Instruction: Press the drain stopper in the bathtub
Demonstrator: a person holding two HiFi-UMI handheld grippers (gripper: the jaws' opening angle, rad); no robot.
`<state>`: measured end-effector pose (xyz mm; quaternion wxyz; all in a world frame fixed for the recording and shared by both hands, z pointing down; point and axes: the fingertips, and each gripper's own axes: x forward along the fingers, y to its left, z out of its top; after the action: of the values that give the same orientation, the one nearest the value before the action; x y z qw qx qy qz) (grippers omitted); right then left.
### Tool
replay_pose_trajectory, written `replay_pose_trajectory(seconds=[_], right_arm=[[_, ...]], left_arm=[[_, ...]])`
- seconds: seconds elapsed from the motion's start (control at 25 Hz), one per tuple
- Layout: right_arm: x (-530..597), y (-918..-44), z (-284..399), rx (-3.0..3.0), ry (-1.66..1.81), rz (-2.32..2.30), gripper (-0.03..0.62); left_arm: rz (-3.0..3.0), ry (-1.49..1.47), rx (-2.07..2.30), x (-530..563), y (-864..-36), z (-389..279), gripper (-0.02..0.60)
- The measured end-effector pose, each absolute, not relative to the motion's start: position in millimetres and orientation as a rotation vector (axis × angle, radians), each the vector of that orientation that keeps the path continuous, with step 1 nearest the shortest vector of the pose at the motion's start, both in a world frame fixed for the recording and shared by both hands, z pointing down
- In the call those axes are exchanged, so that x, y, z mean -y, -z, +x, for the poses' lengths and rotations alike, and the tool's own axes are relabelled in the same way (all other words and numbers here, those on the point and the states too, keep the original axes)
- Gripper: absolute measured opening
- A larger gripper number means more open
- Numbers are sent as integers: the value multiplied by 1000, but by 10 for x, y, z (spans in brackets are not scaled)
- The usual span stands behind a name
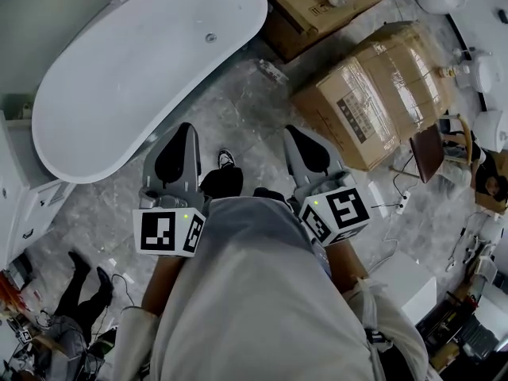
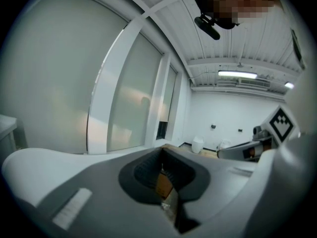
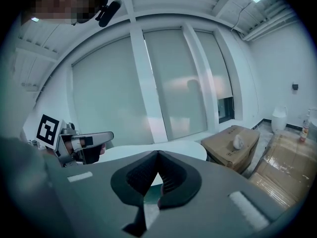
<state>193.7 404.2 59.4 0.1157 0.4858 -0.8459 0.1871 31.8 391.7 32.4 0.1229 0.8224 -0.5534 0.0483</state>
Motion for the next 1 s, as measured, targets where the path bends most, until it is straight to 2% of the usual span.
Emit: replay_pose_trajectory(seconds=[0.64, 1.0], right_arm=[[-3255, -647, 1459, 2529, -571, 1319, -3], [-2325, -703, 1474, 2580, -564, 1211, -3]], left_arm=[[2369, -131, 1638, -3192, -421, -6, 0], [2307, -108, 1719, -2373, -459, 34, 0]])
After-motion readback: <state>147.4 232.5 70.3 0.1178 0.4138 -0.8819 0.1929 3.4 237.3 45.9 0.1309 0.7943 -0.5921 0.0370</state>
